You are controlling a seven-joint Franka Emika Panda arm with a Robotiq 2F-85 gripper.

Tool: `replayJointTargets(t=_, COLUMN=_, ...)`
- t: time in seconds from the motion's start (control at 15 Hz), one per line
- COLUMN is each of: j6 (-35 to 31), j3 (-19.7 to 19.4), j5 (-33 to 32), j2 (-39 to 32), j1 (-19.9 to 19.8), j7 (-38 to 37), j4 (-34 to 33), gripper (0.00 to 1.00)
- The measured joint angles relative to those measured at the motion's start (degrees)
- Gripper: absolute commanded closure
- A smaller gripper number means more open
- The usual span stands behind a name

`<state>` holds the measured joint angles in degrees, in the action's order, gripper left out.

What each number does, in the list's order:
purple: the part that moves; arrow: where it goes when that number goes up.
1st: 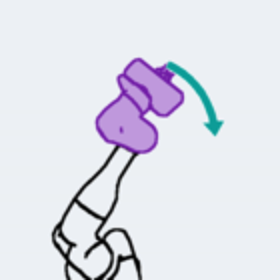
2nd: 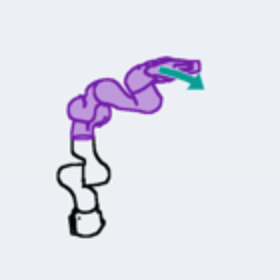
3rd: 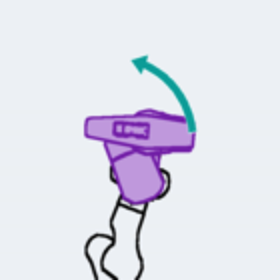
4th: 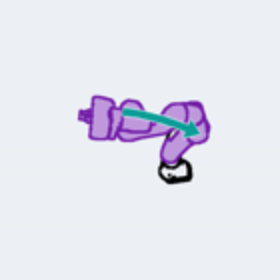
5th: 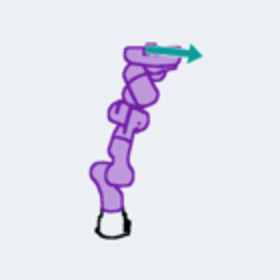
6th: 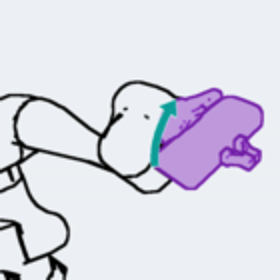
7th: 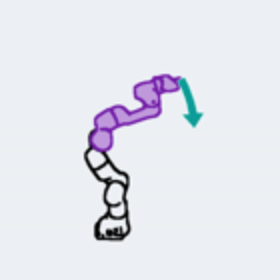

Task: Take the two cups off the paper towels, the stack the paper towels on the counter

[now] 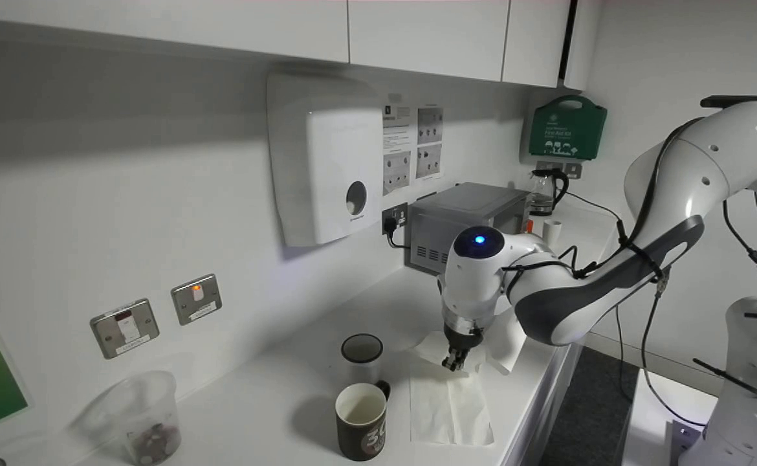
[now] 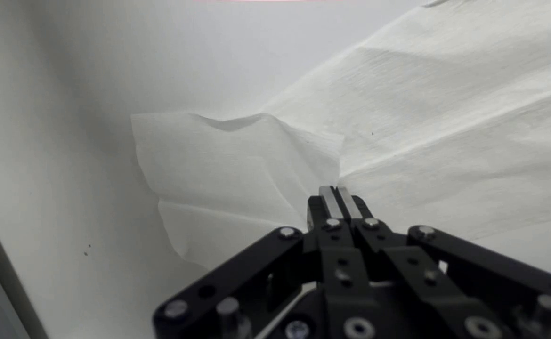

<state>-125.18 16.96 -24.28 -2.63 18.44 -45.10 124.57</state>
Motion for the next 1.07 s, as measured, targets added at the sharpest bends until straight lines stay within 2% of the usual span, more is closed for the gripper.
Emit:
replayJointTargets(t=0.67, j6=0.00, j3=0.00, j5=0.12, j2=-0.93, j1=0.15, j7=0.01, j4=0.01, gripper=1.00)
replayJointTargets(t=1.07, j6=0.00, j3=1.67, j5=0.15, j2=-0.99, j1=2.47, j7=0.00, j4=0.01, gripper=1.00)
